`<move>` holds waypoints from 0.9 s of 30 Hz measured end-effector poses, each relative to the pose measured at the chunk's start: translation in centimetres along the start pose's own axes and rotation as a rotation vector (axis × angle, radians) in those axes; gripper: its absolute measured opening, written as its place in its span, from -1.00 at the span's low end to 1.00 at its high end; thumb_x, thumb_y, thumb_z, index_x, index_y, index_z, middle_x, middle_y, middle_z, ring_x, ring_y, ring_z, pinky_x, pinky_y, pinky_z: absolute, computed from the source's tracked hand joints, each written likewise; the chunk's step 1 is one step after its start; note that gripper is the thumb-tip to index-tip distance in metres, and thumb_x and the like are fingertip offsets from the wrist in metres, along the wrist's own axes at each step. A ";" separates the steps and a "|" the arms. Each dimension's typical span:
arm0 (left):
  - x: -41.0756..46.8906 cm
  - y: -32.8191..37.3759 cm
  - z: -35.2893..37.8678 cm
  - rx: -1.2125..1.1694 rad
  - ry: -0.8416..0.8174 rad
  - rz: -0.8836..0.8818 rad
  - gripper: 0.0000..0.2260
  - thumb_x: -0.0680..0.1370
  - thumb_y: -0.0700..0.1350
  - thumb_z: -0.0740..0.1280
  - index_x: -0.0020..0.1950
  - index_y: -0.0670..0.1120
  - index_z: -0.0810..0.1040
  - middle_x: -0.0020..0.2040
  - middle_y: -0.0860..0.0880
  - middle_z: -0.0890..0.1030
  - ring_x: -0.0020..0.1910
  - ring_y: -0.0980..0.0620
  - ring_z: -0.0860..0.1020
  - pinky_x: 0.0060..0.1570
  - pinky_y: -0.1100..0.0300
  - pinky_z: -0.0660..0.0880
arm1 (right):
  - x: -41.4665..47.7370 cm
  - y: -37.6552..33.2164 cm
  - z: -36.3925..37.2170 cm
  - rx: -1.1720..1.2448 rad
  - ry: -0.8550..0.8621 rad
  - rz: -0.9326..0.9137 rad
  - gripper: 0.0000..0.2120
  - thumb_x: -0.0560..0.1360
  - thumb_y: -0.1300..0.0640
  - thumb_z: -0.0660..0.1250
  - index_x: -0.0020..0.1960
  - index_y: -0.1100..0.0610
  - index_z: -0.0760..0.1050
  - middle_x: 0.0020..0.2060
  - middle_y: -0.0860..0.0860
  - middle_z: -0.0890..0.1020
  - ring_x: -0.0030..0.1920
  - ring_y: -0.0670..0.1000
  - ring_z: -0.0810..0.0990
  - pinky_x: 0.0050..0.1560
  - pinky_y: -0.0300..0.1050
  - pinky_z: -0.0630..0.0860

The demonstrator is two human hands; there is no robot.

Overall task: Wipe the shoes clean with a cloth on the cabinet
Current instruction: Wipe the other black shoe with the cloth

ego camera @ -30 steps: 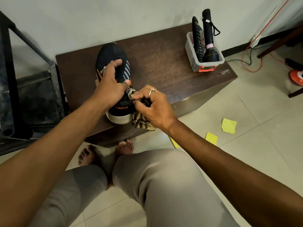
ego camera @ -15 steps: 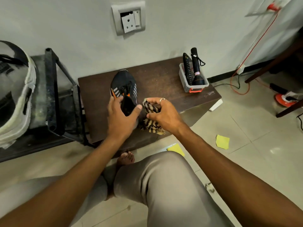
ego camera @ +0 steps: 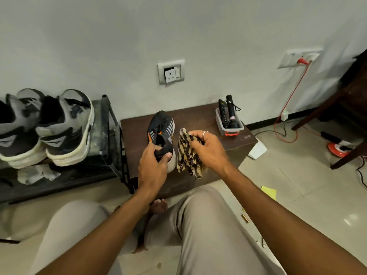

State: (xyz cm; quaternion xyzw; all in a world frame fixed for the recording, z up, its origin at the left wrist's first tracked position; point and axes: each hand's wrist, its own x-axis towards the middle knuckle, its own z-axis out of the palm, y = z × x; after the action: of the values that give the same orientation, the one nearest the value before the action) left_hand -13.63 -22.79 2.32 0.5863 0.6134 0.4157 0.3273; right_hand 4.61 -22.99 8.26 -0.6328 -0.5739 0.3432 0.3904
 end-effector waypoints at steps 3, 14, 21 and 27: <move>-2.1 2.4 -2.7 -0.046 0.039 0.048 -0.85 0.53 -0.05 0.46 -0.04 0.07 0.49 0.03 0.10 0.62 0.08 0.08 0.56 0.08 0.02 0.49 | -2.0 -2.7 -0.3 0.019 -0.035 -0.013 -0.71 0.63 0.23 0.24 0.17 -0.06 0.63 -0.02 -0.18 0.69 -0.05 -0.27 0.65 -0.07 -0.41 0.53; -9.2 8.4 -14.9 -0.153 0.192 0.170 -0.78 0.53 -0.09 0.50 0.09 0.13 0.54 0.14 0.40 0.49 0.16 0.27 0.52 0.28 0.14 0.46 | -7.4 -12.3 1.0 0.010 -0.130 -0.175 -0.74 0.72 0.09 0.16 0.32 -0.12 0.51 0.06 -0.24 0.63 0.06 -0.29 0.57 0.01 -0.30 0.46; -11.9 9.4 -24.4 -0.133 0.384 0.196 -0.78 0.54 -0.12 0.48 0.09 0.13 0.54 0.37 0.06 0.56 0.30 0.11 0.53 0.32 0.10 0.48 | -9.2 -17.8 5.6 0.110 -0.229 -0.269 -0.82 0.71 0.09 0.21 0.25 -0.06 0.51 0.03 -0.03 0.72 0.03 -0.08 0.71 0.15 0.00 0.63; -12.0 8.0 -33.7 -0.059 0.565 0.181 -0.80 0.55 -0.12 0.49 0.13 0.04 0.57 0.15 0.24 0.56 0.11 0.24 0.56 0.12 0.39 0.44 | -9.2 -21.9 11.1 0.157 -0.336 -0.304 -0.78 0.70 0.03 0.23 0.30 0.03 0.52 0.02 -0.02 0.74 0.07 -0.06 0.71 0.27 0.09 0.58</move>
State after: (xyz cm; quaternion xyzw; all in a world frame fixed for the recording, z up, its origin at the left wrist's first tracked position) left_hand -38.84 -39.17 23.28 0.4901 0.6130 0.6075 0.1221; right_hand -16.23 -30.27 22.47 -0.4407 -0.6912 0.4245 0.3845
